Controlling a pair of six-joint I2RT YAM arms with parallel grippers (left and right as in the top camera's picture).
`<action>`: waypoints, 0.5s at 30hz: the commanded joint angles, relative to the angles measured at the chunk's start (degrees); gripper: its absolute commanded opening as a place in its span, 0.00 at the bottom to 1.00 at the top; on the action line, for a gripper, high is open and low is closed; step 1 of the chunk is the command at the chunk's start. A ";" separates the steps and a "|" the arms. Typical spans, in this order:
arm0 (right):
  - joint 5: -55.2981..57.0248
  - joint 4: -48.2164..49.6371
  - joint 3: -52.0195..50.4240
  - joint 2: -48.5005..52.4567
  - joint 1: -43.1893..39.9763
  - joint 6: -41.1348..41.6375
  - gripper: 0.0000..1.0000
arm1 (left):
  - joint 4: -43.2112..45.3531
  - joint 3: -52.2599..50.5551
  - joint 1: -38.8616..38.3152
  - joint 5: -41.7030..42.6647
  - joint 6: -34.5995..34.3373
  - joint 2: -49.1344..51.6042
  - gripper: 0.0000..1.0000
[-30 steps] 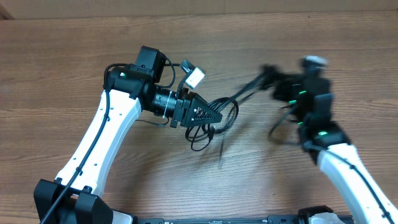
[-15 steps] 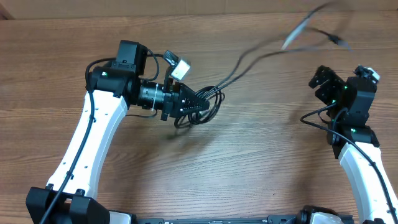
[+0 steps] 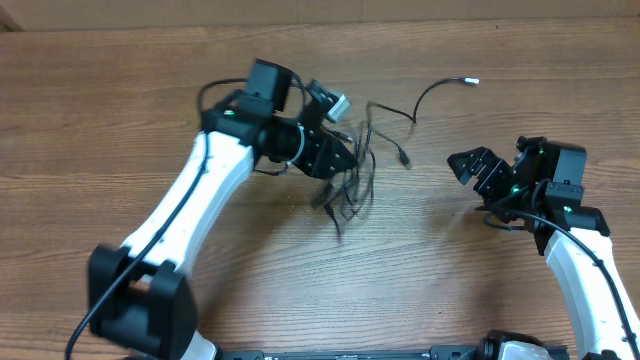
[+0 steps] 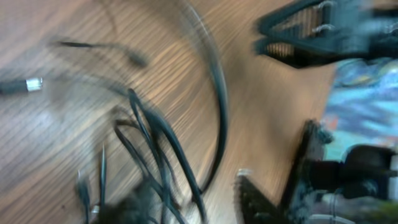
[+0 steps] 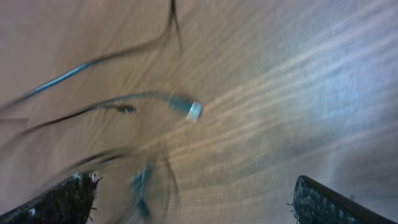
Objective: Untangle cables
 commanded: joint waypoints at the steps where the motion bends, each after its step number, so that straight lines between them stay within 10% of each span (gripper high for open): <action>1: -2.75 -1.90 0.22 0.04 0.15 -0.24 1.00 | -0.13 0.55 -0.72 -5.60 -5.77 2.73 0.54; 15: -2.25 -9.01 0.07 0.04 1.97 -1.27 1.00 | -1.64 0.55 -1.07 -11.04 -13.46 3.19 0.57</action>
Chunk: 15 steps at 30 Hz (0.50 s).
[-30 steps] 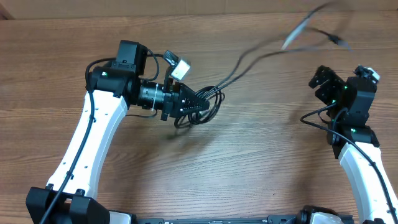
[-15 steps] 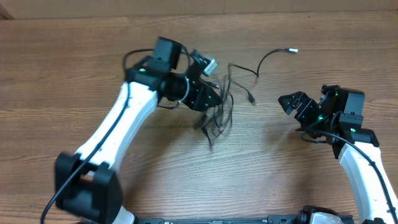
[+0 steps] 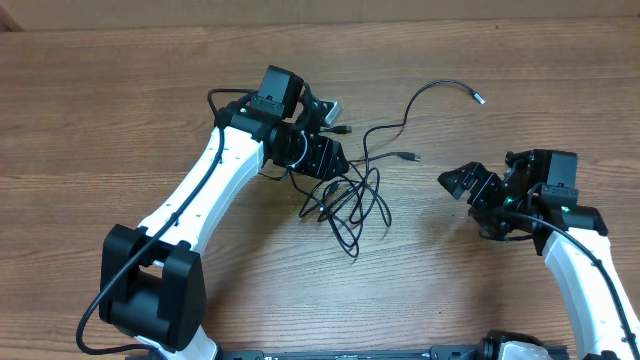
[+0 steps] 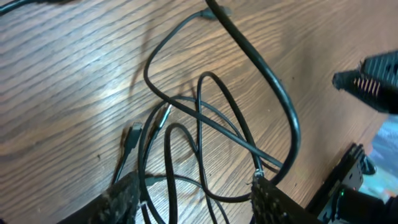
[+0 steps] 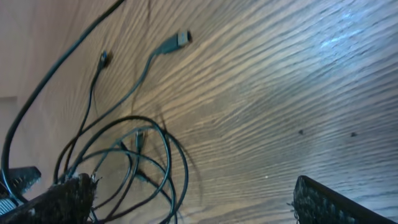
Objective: Untangle cables
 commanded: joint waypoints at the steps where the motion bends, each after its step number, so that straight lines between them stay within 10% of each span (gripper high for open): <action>1: 0.72 0.11 0.07 0.04 0.98 -0.63 1.00 | 1.11 0.55 -0.52 3.69 -2.62 -0.26 0.58; 5: 2.75 -0.37 0.07 0.04 1.36 -0.63 1.00 | 4.70 0.55 -1.29 12.98 1.70 -0.26 0.61; 15: 2.75 -3.82 0.07 0.04 1.36 -0.63 1.00 | 13.35 0.55 -8.55 3.82 1.36 4.52 0.65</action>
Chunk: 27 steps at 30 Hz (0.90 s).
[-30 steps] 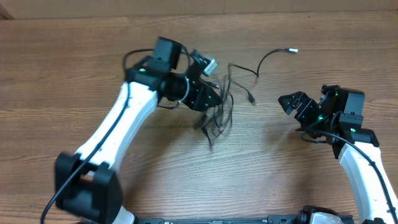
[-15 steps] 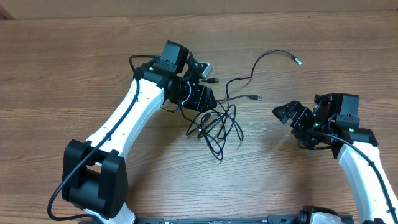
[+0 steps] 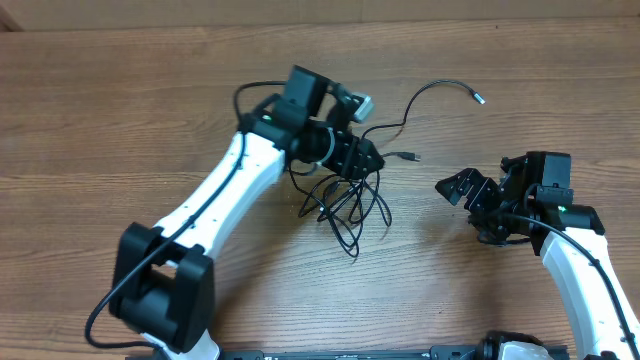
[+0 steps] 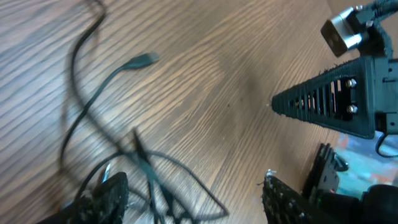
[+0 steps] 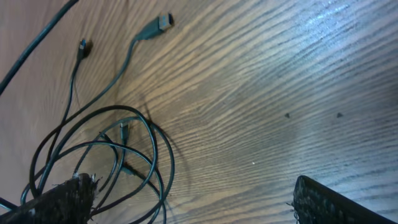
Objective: Untangle cables
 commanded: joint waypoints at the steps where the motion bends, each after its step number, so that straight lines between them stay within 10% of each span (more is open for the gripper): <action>1: 0.50 -0.81 0.07 0.04 0.33 -0.37 1.00 | 1.73 0.52 -3.23 -3.89 0.26 4.28 0.62; 8: 0.52 -0.87 0.07 0.04 0.33 -0.37 1.00 | 2.23 0.52 -4.26 -10.91 -4.85 9.05 0.04; 27: 0.52 -0.87 0.07 0.04 0.33 -0.37 1.00 | -3.26 0.59 -0.55 -7.23 -4.48 -4.79 0.04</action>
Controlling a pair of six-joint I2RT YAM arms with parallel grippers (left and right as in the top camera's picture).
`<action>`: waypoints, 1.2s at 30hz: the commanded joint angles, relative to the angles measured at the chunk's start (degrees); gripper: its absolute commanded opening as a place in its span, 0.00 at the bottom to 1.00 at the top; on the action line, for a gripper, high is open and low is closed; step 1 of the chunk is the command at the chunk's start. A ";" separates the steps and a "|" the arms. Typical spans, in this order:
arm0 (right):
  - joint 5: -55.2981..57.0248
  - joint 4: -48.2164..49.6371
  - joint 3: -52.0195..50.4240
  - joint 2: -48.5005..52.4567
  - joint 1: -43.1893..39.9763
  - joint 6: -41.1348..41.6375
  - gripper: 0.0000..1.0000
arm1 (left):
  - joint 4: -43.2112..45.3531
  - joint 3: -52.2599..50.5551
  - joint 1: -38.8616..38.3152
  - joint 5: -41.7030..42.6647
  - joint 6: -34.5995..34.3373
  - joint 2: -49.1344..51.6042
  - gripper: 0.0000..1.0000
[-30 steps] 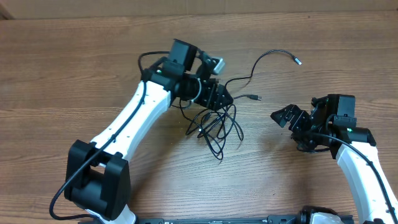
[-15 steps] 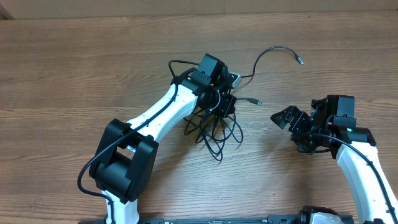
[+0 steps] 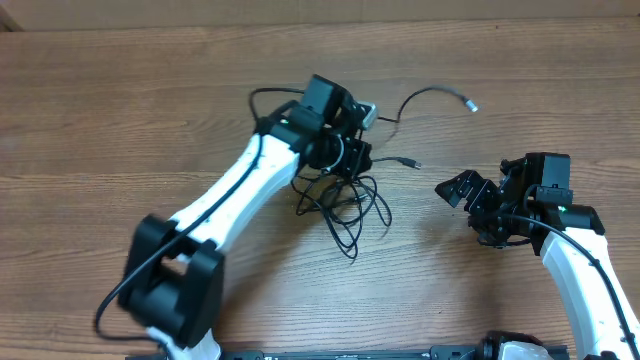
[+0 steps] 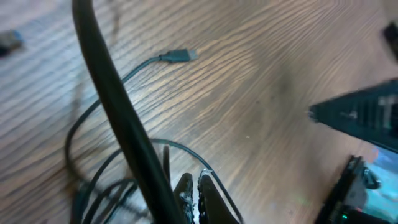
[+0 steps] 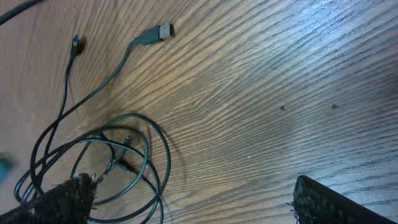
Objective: Untangle cables
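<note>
A tangle of thin black cables (image 3: 345,200) lies mid-table, also seen in the right wrist view (image 5: 118,162). My left gripper (image 3: 357,160) sits over the tangle's upper edge. In its own view its fingers (image 4: 194,190) are pressed together at a thin cable loop, and a thick blurred black cable (image 4: 115,106) crosses in front. A USB plug (image 3: 412,162) (image 4: 181,55) (image 5: 163,30) lies loose to the right. A longer lead ends in a silver tip (image 3: 468,102). My right gripper (image 3: 468,195) (image 5: 196,205) is open, right of the tangle and holding nothing.
The wooden table (image 3: 120,120) runs to a pale wall edge at the top. A small second plug (image 5: 76,42) lies left of the USB plug. One finger of the right gripper (image 4: 354,115) shows in the left wrist view, close by on the right.
My left gripper was open beside the tangle; now it is shut at the tangle's upper edge, its wrist turned. The silver-tipped lead has shifted slightly. The right arm has hardly moved.
First my left gripper was in blurred motion at the tangle. Then it stood open over the spread loops, then open further right near the USB plug. Now it is shut on a loop. My right gripper stayed open, edging slightly left.
</note>
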 commanded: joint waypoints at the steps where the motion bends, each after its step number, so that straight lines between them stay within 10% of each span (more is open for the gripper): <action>1: 0.33 0.26 0.07 0.04 0.33 -0.22 1.00 | -2.19 0.57 1.33 0.81 0.11 -6.19 0.04; 36: 0.33 0.26 0.07 0.04 0.33 -0.20 1.00 | -8.57 0.57 6.58 6.03 -3.19 -20.96 0.04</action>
